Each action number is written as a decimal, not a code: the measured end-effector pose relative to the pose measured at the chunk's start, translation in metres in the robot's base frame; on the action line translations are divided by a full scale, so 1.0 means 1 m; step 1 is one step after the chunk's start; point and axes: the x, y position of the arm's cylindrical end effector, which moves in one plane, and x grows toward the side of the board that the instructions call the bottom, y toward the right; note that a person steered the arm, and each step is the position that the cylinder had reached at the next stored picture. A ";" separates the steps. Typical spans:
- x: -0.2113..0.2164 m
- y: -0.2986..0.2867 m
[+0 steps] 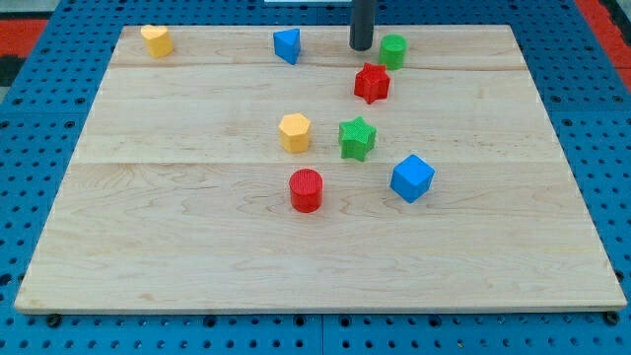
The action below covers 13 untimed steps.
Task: Move green circle to the right of the board
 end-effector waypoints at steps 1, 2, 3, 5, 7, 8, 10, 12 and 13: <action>0.012 0.023; 0.012 0.083; 0.012 0.100; 0.037 0.143; -0.025 0.176; -0.033 0.164; -0.001 0.180; -0.013 0.155; -0.014 0.127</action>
